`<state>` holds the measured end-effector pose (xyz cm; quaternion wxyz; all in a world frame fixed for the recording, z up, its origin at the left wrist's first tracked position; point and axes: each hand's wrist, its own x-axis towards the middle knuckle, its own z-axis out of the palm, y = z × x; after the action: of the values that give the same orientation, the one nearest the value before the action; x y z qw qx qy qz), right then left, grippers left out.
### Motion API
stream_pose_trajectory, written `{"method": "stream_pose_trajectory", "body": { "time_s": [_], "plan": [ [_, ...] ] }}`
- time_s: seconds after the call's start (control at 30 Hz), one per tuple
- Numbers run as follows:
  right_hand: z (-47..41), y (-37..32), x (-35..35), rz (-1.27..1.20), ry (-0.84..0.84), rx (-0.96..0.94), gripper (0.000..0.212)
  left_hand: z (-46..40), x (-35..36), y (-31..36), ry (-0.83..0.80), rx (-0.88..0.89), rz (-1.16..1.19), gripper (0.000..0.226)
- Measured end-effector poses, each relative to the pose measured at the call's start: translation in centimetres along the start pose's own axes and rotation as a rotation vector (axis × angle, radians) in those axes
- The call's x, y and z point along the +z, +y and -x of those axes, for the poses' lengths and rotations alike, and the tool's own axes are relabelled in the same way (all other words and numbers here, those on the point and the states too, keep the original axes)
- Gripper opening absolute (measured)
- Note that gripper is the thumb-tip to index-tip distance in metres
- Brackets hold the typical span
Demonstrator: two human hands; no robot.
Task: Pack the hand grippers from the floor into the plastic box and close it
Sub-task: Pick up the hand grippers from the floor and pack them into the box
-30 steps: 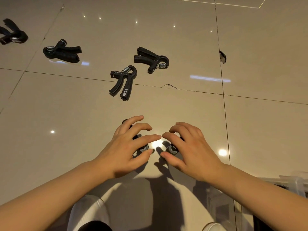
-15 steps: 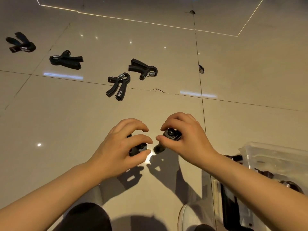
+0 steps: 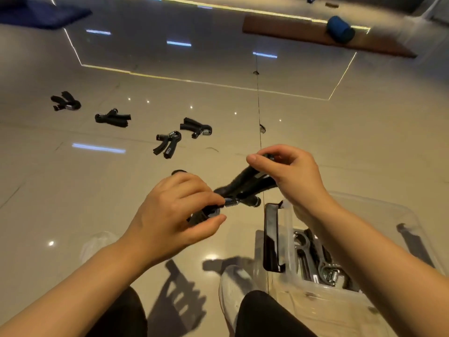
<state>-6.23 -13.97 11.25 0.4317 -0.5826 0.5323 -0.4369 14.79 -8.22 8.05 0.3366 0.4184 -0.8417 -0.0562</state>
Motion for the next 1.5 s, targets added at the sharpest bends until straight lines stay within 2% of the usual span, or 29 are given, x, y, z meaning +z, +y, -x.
{"method": "stream_pose_trajectory", "body": {
  "time_s": [0.07, 0.2, 0.4, 0.53, 0.67, 0.9, 1.03, 1.2, 1.37, 1.5],
  "plan": [
    [2.4, -1.4, -2.1, -0.001, 0.020, 0.002, 0.011, -1.0, -1.5, 3.0, 0.002, -0.001, -0.021, 0.028],
    [6.5, -5.3, -6.6, 0.004, 0.064, -0.024, 0.008, -5.0, -4.6, 8.8, 0.053, -0.108, 0.020, 0.037],
    [10.1, -8.9, -12.5, -0.007, 0.164, -0.108, 0.006, -9.0, -4.2, 15.1, 0.041, -0.009, 0.004, 0.042],
    [11.2, -8.4, -15.8, 0.075, 0.168, -0.074, 0.009, -9.1, -2.6, 16.9, -0.016, 0.011, 0.050, 0.045],
    [10.8, -5.5, -18.0, 0.180, 0.170, -0.019, 0.012, -9.1, 0.0, 17.1, -0.072, 0.025, 0.067, 0.045],
    [9.8, 3.2, -20.5, 0.338, 0.285, 0.114, 0.021, -8.3, 10.9, 16.3, 0.105, -0.003, 0.173, 0.034],
    [8.6, 7.6, -22.4, 0.465, 0.245, 0.159, 0.020, -7.5, 17.4, 15.0, 0.123, -0.053, 0.214, 0.033],
    [8.0, 13.4, -23.0, 0.558, 0.116, 0.183, 0.019, -5.4, 22.2, 13.3, -0.021, 0.040, 0.195, 0.033],
    [8.5, 16.4, -23.5, 0.576, 0.040, 0.180, 0.028, -3.4, 23.3, 12.7, -0.164, -0.025, 0.169, 0.039],
    [7.8, 16.2, -24.8, 0.740, -0.054, 0.030, 0.033, -3.6, 23.4, 12.8, -0.237, -0.061, 0.151, 0.042]
  ]
}}
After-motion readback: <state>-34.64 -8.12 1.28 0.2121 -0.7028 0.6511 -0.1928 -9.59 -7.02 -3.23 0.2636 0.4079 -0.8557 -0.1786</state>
